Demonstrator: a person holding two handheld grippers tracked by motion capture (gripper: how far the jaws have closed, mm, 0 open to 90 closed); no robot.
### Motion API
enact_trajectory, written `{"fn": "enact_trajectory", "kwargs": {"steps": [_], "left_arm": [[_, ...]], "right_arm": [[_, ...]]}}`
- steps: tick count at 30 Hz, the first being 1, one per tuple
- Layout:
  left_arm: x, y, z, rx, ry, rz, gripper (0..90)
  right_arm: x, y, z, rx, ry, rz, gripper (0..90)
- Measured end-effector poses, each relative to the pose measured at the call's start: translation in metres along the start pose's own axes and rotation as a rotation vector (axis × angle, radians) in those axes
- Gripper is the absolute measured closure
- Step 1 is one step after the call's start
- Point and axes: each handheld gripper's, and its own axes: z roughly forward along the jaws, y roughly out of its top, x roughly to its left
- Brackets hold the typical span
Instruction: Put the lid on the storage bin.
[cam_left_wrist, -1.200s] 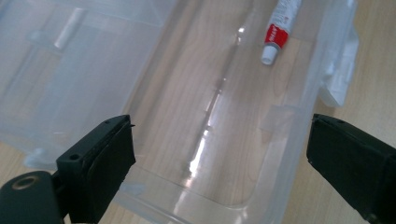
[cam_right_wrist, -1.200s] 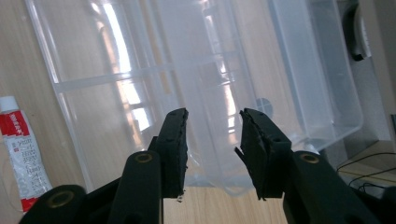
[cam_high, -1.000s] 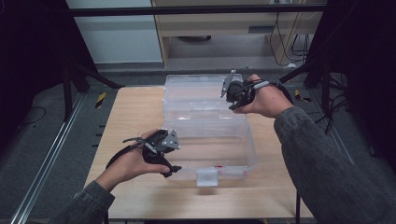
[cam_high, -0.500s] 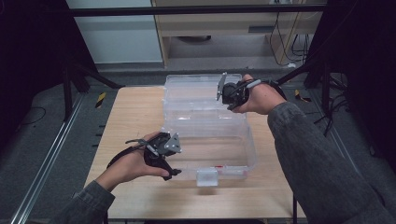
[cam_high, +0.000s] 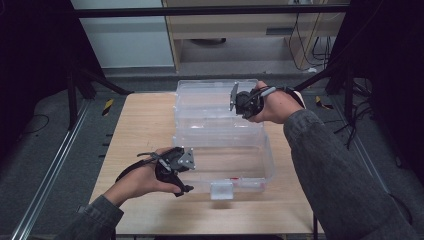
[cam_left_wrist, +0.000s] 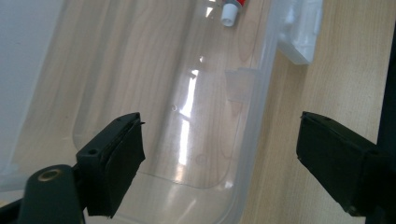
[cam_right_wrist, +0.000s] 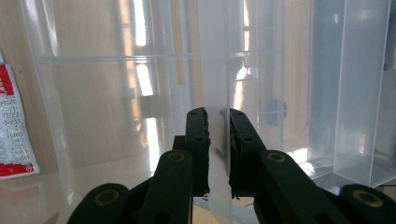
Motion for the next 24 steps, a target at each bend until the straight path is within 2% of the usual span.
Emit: {"fn": "enact_trajectory", "kwargs": {"steps": [3, 9, 10, 12, 14, 19, 21, 22, 24], "left_arm": [[-0.003, 0.000, 0.004, 0.016, -0.013, 0.026, 18.8], [-0.004, 0.001, 0.013, 0.052, -0.037, 0.035, 29.9], [-0.005, 0.001, 0.015, 0.053, -0.045, 0.025, 32.6], [-0.005, 0.002, 0.017, 0.064, -0.053, 0.029, 40.2], [-0.005, 0.003, 0.019, 0.078, -0.059, 0.055, 43.8], [-0.005, 0.004, 0.024, 0.095, -0.078, 0.062, 58.0], [-0.006, 0.004, 0.024, 0.100, -0.078, 0.064, 65.0], [-0.006, 0.004, 0.024, 0.097, -0.071, 0.052, 72.3], [-0.006, 0.003, 0.023, 0.097, -0.071, 0.051, 74.3]], "right_arm": [[0.001, 0.000, 0.000, 0.006, -0.002, 0.002, 80.2], [0.001, 0.001, 0.000, 0.004, -0.008, 0.008, 80.0], [0.001, 0.001, 0.001, 0.001, -0.008, 0.007, 80.0], [0.001, 0.001, 0.001, -0.001, -0.009, 0.007, 80.0], [0.001, 0.000, 0.000, 0.006, -0.010, 0.009, 80.0], [0.001, 0.000, 0.000, 0.000, -0.007, 0.008, 80.0], [0.001, 0.000, 0.000, 0.000, -0.006, 0.007, 80.1], [0.001, -0.001, 0.000, 0.000, -0.007, 0.007, 80.1], [0.001, -0.001, 0.000, 0.000, -0.007, 0.008, 80.2]]}}
